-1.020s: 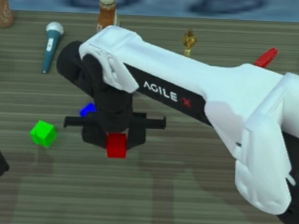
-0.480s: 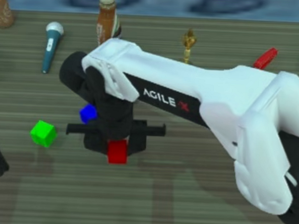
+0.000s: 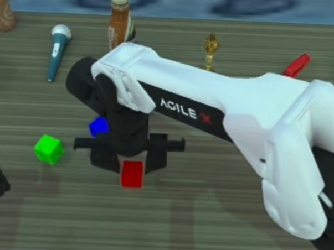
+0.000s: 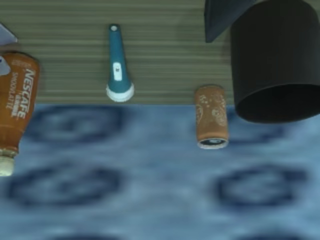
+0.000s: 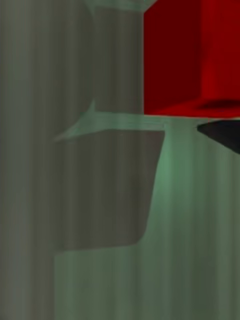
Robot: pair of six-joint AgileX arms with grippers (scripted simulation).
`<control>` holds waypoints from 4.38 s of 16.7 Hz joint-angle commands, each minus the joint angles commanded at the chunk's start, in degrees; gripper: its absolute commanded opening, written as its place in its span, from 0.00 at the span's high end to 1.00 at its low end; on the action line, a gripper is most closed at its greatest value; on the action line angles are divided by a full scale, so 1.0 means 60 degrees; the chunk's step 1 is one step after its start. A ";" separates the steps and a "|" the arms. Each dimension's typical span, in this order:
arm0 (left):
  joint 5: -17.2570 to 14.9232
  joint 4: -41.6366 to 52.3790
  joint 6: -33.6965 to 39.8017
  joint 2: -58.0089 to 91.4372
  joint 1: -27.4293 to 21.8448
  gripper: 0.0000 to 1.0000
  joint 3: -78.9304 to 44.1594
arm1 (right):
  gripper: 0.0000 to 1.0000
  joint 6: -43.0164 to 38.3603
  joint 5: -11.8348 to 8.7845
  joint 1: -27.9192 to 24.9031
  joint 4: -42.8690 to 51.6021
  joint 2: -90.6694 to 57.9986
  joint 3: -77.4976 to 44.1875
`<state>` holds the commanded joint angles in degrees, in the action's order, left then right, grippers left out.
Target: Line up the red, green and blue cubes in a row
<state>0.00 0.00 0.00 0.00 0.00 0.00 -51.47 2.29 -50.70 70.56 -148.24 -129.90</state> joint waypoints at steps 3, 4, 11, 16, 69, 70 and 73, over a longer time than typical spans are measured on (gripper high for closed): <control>0.0000 0.0000 0.0000 0.0000 0.0000 0.00 0.0000 | 0.02 0.0000 0.0000 0.0000 0.0000 0.0000 0.0000; 0.0000 0.0000 0.0000 0.0000 0.0000 0.00 0.0000 | 0.00 0.0000 0.0000 0.0000 0.0000 0.0000 0.0000; 0.0000 0.0000 0.0000 0.0000 0.0000 0.00 0.0000 | 0.00 0.0000 0.0000 0.0000 0.0000 0.0000 0.0000; 0.0000 0.0000 0.0000 0.0000 0.0000 0.00 0.0000 | 0.00 -0.0028 0.0005 -0.0022 0.0692 -0.0125 -0.0719; -0.0010 0.9612 -0.2328 1.8661 -0.1459 0.00 -1.3252 | 0.00 0.8578 -0.0382 0.8355 -1.1760 2.4707 2.1650; -0.0011 0.9405 -0.2335 1.8748 -0.1466 0.00 -1.3143 | 0.00 0.8578 -0.0382 0.8355 -1.1760 2.4707 2.1650; -0.0014 0.8466 -0.2347 1.9164 -0.1477 0.00 -1.2632 | 0.00 0.8578 -0.0382 0.8355 -1.1760 2.4707 2.1650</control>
<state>-0.09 50.79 -14.08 114.98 -8.86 -75.79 0.00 0.00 -0.57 0.00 0.00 0.00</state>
